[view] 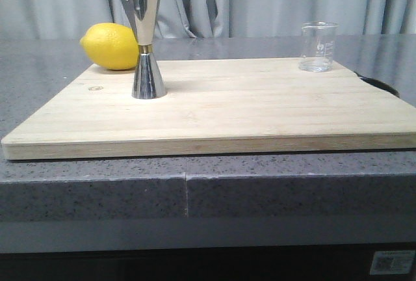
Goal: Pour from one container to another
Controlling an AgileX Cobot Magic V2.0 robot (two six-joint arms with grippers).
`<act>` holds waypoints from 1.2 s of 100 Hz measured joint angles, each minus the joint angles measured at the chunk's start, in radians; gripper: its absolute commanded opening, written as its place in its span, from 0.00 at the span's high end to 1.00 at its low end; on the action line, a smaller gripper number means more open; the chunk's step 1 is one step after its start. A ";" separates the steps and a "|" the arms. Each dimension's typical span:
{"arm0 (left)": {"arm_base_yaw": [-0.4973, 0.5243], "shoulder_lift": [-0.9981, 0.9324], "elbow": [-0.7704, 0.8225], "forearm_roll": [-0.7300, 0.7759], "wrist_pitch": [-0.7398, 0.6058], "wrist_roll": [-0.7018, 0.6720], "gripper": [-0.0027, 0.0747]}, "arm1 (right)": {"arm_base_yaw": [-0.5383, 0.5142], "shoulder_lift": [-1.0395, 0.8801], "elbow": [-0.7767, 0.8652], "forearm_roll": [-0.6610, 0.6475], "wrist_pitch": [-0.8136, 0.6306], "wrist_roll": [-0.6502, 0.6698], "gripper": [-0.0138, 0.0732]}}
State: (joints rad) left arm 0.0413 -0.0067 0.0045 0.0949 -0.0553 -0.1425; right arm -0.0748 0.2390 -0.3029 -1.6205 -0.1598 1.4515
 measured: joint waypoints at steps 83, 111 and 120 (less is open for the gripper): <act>0.000 0.000 0.000 0.000 0.000 -0.001 0.99 | 0.000 0.000 0.004 1.225 0.265 -1.154 0.92; 0.000 0.000 0.000 0.000 0.000 -0.001 0.99 | 0.000 -0.118 0.043 1.482 0.302 -1.408 0.92; 0.000 0.000 0.000 0.000 0.000 -0.001 0.99 | 0.000 -0.169 0.092 1.523 0.275 -1.417 0.92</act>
State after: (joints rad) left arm 0.0413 -0.0067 0.0045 0.0949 -0.0553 -0.1438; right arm -0.0748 0.0696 -0.2108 -0.0977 0.1150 0.0349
